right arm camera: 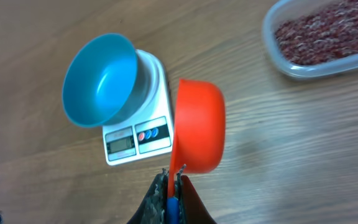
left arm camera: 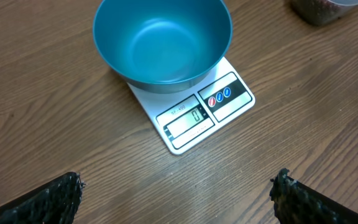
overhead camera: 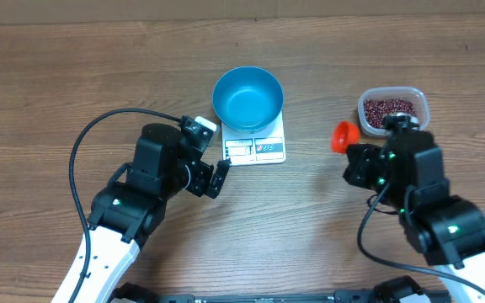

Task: Scoop item into bowl and weigh 150g on scale
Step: 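Move the red scoop with the right gripper over the bean tub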

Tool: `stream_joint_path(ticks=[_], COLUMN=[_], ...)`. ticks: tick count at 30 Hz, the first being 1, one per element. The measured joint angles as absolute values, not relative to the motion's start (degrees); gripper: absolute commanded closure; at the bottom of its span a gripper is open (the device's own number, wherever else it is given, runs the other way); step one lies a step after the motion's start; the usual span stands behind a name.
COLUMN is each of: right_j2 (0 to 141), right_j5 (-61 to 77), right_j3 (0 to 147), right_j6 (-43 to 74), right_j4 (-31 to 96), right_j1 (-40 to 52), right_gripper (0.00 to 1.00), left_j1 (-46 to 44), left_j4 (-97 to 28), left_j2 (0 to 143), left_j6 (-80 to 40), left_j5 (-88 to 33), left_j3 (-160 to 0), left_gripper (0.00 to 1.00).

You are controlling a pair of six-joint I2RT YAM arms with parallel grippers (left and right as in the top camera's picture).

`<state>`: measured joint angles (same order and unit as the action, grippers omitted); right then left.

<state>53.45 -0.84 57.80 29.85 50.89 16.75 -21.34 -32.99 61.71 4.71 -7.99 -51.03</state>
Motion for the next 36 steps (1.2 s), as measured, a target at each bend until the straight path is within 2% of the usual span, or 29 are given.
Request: stream_joint_path(ticks=[6, 11, 19, 29, 36], right_j2=[59.9, 68.9, 81.3, 87.7, 90.6], right_j5=[-0.2, 0.2, -1.4, -2.2, -3.2], right_j3=[70.0, 78.2, 79.6, 79.6, 79.6], right_j6=[25.7, 18.7, 12.8, 0.3, -3.6], right_j4=[62.1, 66.7, 61.2, 53.5, 49.9], right_j1=[8.8, 2.4, -4.1, -4.2, -4.2], right_gripper=[0.96, 0.96, 0.96, 0.96, 0.96], left_j1=[-21.3, -21.3, -21.3, -21.3, -21.3], left_j4=[-33.0, -33.0, -33.0, -33.0, -33.0], left_j2=[61.7, 61.7, 61.7, 61.7, 61.7], left_j6=[4.7, 4.7, 4.7, 4.7, 4.7], left_j5=[-8.0, -8.0, -8.0, -8.0, -8.0], left_j3=[-51.0, -51.0, -51.0, -51.0, -51.0], left_gripper=[0.01, 0.0, 0.0, 0.01, 0.0])
